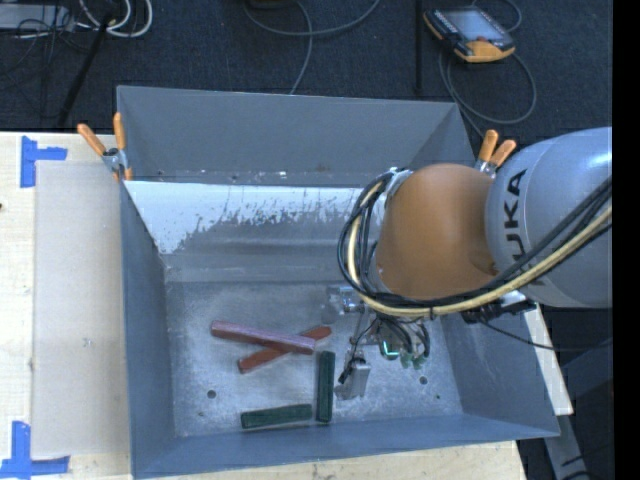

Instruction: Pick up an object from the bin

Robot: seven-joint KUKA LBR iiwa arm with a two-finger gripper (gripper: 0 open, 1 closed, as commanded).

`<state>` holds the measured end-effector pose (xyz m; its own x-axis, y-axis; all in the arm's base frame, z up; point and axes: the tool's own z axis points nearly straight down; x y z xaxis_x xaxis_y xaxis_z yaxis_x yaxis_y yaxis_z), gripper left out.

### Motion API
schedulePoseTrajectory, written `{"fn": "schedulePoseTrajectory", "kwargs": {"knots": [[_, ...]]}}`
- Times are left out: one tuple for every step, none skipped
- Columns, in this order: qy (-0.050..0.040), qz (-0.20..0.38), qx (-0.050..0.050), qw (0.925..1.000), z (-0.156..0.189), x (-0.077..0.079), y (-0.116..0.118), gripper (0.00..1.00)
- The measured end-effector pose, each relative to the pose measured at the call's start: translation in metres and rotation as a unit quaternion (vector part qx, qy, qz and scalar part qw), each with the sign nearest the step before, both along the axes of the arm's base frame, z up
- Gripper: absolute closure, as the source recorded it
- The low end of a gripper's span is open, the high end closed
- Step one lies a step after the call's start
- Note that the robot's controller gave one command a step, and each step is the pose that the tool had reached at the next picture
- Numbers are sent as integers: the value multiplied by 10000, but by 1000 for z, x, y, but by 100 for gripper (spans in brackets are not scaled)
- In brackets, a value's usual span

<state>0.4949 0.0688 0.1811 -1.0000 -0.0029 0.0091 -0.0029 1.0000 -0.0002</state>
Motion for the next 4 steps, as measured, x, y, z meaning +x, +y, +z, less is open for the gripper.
{"fn": "schedulePoseTrajectory", "kwargs": {"knots": [[-13, -633, -2, 9980, -116, 43, 45, 0], [-46, -650, 3, 9979, -111, 45, 43, 100], [-78, -172, 5, 9998, 16, 30, 43, 100], [-88, -100, 12, 9999, 129, 17, 57, 100]]}}
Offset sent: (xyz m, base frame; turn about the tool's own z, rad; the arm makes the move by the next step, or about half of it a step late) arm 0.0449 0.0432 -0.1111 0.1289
